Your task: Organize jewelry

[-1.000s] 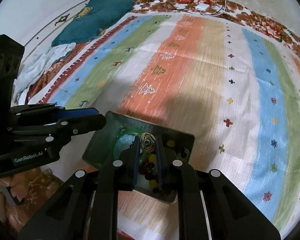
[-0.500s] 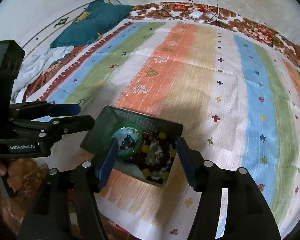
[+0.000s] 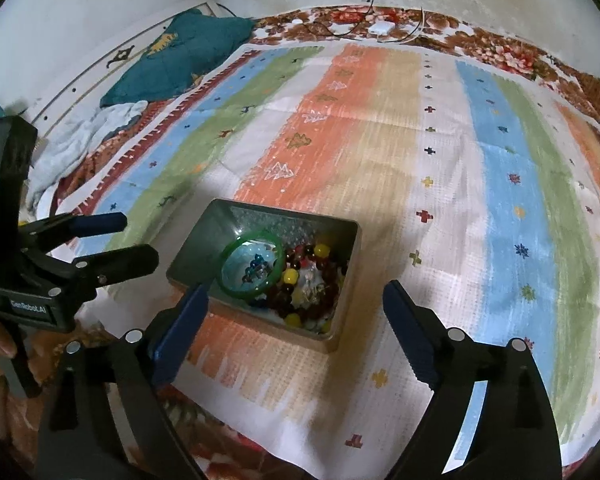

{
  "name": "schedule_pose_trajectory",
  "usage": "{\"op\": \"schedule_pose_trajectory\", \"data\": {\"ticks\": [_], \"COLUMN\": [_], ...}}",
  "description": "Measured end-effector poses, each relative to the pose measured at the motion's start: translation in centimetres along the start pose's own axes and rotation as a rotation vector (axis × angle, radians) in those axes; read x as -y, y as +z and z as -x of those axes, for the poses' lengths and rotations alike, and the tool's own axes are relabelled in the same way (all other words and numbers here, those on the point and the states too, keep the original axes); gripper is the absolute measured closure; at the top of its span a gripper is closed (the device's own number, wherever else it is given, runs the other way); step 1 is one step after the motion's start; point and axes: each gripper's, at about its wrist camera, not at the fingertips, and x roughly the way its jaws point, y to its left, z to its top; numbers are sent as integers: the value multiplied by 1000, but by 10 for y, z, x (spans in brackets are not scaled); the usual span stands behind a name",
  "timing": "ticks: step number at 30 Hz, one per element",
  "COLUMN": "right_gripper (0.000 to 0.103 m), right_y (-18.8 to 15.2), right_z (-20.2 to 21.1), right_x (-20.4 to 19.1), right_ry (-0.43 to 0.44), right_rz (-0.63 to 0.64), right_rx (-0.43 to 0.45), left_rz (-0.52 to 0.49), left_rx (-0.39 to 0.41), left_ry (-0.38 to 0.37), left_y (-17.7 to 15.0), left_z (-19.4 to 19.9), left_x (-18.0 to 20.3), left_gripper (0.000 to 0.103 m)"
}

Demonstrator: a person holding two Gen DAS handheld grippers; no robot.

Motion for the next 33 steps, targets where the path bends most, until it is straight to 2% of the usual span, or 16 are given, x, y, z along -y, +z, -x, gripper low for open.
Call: {"op": "schedule_pose_trajectory", "data": {"ticks": [6, 10, 17, 23, 33], "right_gripper": [8, 8, 8, 8, 8], "right_y": [-10, -19, -33, -39, -44], "right_z": [7, 13, 31, 46, 50], "right_x": [1, 0, -2, -5, -6], "right_ry": [7, 6, -25, -43, -42], "right_rz": [-18, -15, -13, -1, -4], "right_rx": [7, 22, 87, 164, 187], "left_rz": [3, -58, -122, -112, -127], "left_rx": [17, 57, 135, 161, 188], "left_ry": [1, 39, 50, 28, 74], "left_y": [-10, -18, -30, -35, -40], "left_z": [7, 15, 30, 37, 40], "left_x": [0, 10, 21, 21, 26], "left_gripper": [6, 6, 6, 6, 6]}}
